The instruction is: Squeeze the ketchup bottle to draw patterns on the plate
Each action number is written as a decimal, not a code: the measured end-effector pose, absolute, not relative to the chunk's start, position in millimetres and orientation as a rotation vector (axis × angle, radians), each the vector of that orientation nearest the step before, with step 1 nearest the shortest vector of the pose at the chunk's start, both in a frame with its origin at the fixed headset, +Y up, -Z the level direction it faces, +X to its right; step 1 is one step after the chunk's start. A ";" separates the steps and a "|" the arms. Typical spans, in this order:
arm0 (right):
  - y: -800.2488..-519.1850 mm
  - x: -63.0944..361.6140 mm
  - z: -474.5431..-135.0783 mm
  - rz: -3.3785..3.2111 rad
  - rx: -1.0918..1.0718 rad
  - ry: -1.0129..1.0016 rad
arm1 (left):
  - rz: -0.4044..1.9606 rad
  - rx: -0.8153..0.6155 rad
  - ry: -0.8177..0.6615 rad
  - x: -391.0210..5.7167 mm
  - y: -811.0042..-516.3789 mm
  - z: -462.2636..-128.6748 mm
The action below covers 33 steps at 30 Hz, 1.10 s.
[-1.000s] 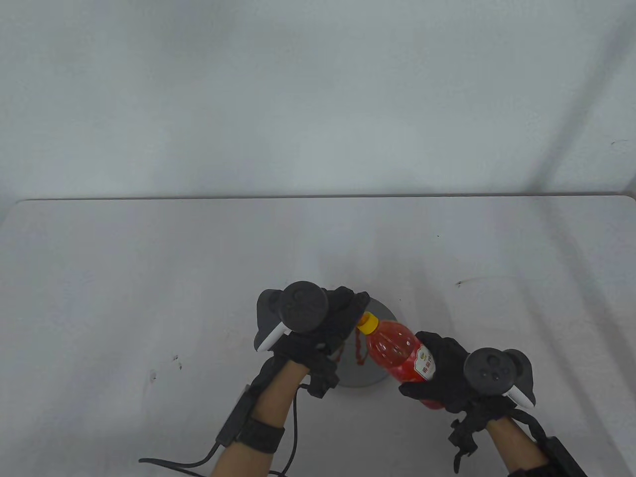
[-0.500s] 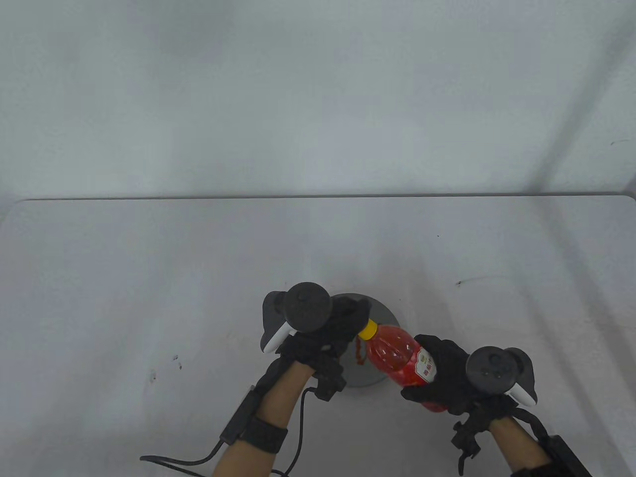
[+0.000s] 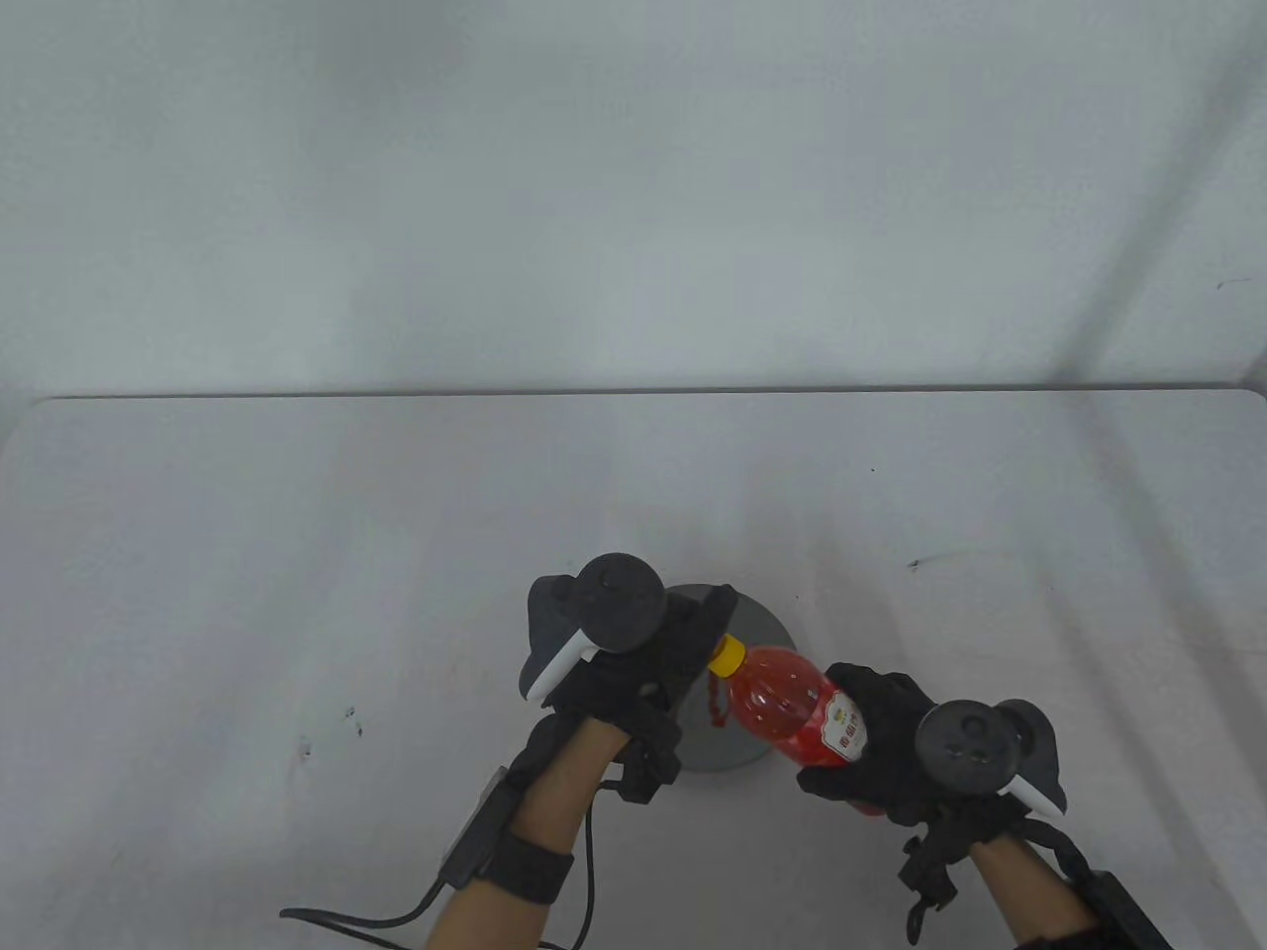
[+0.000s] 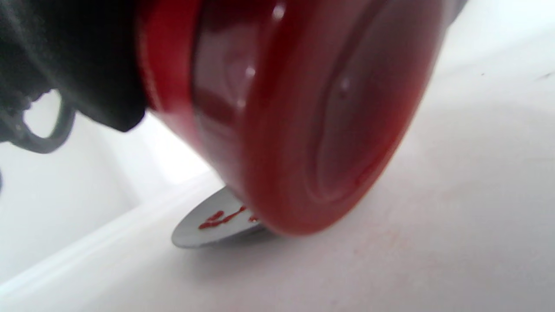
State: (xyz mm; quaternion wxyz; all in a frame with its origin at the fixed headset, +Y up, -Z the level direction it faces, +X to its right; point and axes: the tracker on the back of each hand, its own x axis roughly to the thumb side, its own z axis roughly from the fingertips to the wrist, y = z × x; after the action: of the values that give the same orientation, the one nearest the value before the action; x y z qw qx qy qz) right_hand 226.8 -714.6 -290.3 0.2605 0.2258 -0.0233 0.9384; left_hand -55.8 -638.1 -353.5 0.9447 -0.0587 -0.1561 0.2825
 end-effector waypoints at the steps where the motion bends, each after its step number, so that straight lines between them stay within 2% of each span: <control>1: -715.1 225.8 -290.0 2.545 0.611 -0.063 | 0.574 -0.141 -0.300 -55.9 -639.1 -354.6; 5: -716.1 224.6 -289.6 2.548 0.615 -0.055 | 0.634 -0.191 -0.306 -57.8 -643.3 -357.1; 9: -715.9 227.2 -290.3 2.504 0.618 -0.066 | 0.748 -0.144 -0.366 -57.9 -642.9 -358.1; 16: -719.4 230.9 -292.3 2.354 0.627 0.030 | 0.731 -0.049 -0.478 -55.1 -639.8 -355.3; 21: -723.8 226.7 -294.2 2.255 0.617 0.111 | 0.714 0.023 -0.499 -57.1 -640.1 -351.2; 24: -725.9 226.9 -296.9 2.270 0.630 0.120 | 0.718 0.006 -0.494 -58.8 -642.5 -352.6; 27: -724.1 228.2 -298.4 2.300 0.621 0.090 | 0.727 0.058 -0.458 -58.9 -643.9 -352.3; 33: -718.0 236.5 -297.8 2.362 0.578 0.045 | 0.632 -0.001 -0.387 -71.2 -635.9 -345.1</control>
State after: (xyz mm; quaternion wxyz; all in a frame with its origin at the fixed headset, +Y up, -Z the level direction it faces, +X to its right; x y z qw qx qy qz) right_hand 236.5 -718.0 -297.8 0.3475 0.2230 0.0174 0.9106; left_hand -71.2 -635.9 -345.1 0.9322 -0.0003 -0.1889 0.3087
